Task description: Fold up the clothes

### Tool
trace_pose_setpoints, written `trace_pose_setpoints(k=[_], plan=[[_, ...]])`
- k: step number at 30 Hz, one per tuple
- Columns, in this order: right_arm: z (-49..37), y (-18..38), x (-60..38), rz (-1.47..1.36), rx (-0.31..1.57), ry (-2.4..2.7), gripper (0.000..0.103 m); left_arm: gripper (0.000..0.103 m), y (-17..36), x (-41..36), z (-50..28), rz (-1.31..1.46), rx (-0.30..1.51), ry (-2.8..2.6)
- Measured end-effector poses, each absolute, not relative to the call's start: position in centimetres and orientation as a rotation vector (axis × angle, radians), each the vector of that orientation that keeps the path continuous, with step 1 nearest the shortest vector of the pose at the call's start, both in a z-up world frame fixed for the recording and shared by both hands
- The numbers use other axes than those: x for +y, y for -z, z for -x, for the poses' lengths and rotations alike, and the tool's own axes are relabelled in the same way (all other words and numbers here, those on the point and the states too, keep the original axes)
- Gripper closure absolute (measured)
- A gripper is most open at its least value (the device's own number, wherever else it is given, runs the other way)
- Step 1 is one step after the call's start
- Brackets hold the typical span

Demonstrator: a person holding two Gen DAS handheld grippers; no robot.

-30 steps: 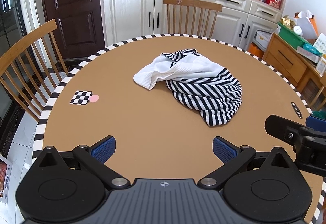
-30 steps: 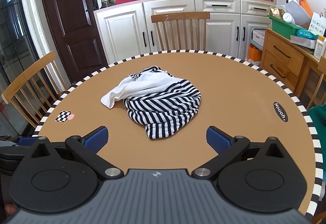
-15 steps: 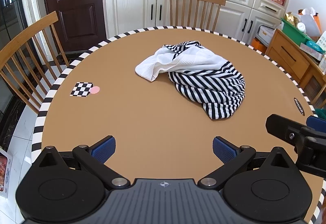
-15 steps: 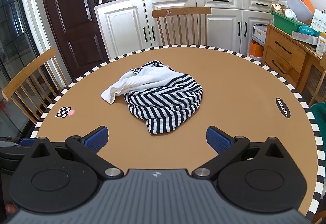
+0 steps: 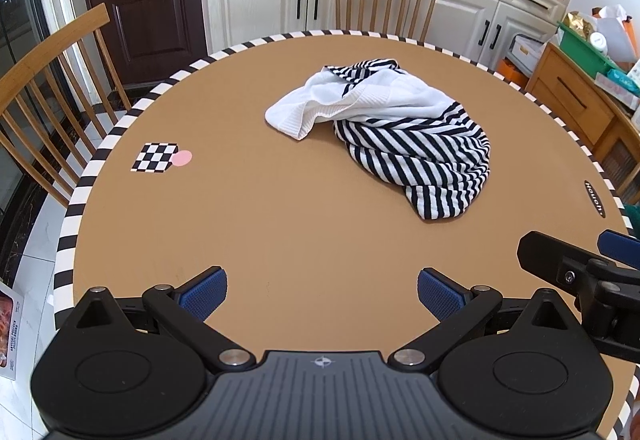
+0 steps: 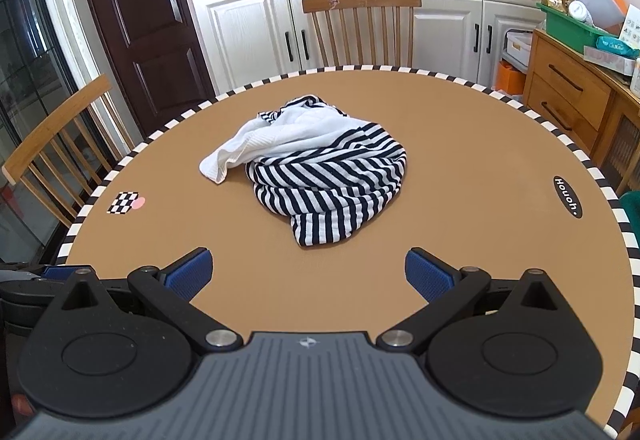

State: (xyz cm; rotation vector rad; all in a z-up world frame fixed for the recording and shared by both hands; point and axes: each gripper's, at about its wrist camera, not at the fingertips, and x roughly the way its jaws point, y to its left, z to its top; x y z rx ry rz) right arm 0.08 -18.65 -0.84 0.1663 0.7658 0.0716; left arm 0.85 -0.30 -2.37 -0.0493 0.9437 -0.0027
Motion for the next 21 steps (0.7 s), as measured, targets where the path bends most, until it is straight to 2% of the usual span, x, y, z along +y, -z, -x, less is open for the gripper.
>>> trace_pose_setpoints(k=[13, 16, 21], plan=[[-4.4, 3.0, -18.8, -0.143, 0.818, -0.041, 0.000, 0.001, 4.9, 0.5, -5.2, 0.097, 1.019, 0.005], [-6.7, 3.6, -19.5, -0.148, 0.796, -0.040, 0.000, 0.001, 5.2, 0.7, -7.7, 0.105, 0.993, 0.014], [-11.8, 4.1, -21.0, -0.162, 0.712, -0.035, 0.000, 0.007, 5.4, 0.9, -14.0, 0.105, 0.925, 0.048]])
